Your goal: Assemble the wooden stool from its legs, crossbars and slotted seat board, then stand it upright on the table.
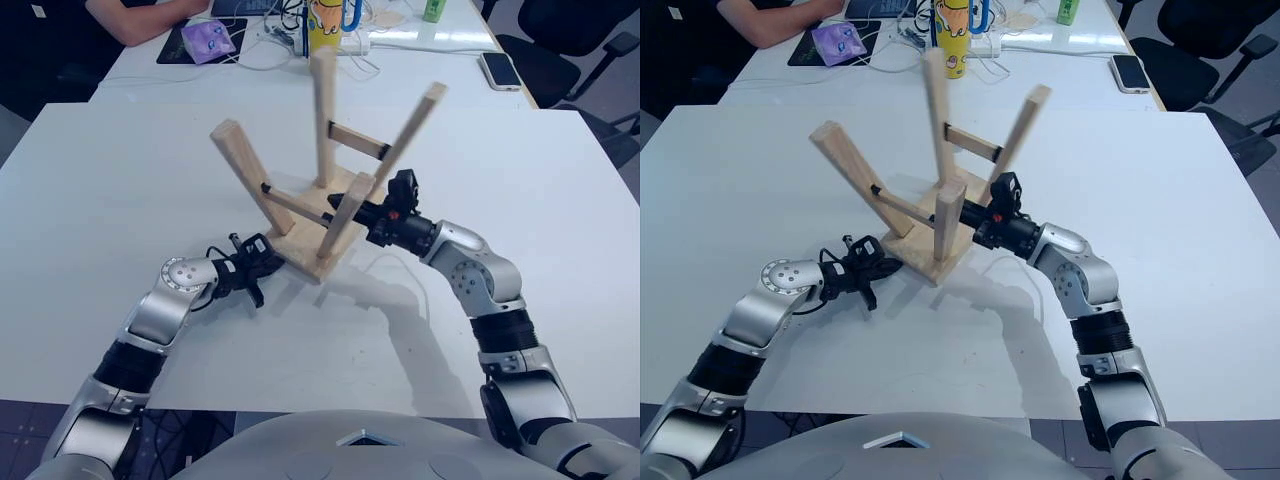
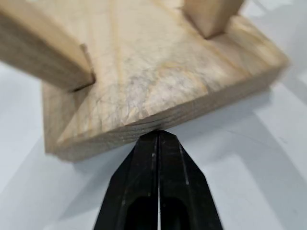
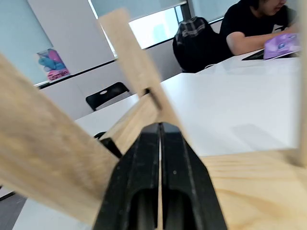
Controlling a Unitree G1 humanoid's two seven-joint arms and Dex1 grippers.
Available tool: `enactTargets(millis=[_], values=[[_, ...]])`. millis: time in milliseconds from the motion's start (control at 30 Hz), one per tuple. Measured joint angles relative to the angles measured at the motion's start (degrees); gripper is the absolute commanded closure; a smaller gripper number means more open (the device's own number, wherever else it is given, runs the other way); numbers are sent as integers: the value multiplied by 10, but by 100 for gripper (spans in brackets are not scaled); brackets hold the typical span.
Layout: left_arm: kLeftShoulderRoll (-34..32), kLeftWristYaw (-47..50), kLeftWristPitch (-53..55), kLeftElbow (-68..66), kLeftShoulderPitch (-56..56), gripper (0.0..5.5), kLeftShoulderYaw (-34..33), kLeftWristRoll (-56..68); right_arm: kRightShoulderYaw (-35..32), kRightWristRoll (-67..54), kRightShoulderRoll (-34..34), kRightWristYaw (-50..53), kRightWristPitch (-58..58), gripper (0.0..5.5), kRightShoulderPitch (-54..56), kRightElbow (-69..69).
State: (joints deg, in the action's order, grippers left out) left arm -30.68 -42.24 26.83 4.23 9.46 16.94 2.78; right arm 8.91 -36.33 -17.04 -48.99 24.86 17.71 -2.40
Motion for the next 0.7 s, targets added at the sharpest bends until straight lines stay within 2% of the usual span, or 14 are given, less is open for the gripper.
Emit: enactTargets(millis=[167, 267, 433, 533, 700], values=[[13, 13, -6, -15, 9, 550, 0, -7, 21, 51, 43, 56, -13, 547, -35, 1], [27, 31, -3, -16, 9, 550, 0, -12, 2, 85, 76, 132, -38, 547, -51, -7], [51, 75, 4, -20, 10, 550, -4, -26, -24, 85, 100, 163, -71, 547, -119, 63], [59, 98, 15, -10, 0, 550, -19, -29, -30, 79, 68, 141, -81, 547, -190, 148], [55, 106, 46, 57, -55, 550, -31, -23, -51, 84, -37, 80, -68, 547, -291, 168]])
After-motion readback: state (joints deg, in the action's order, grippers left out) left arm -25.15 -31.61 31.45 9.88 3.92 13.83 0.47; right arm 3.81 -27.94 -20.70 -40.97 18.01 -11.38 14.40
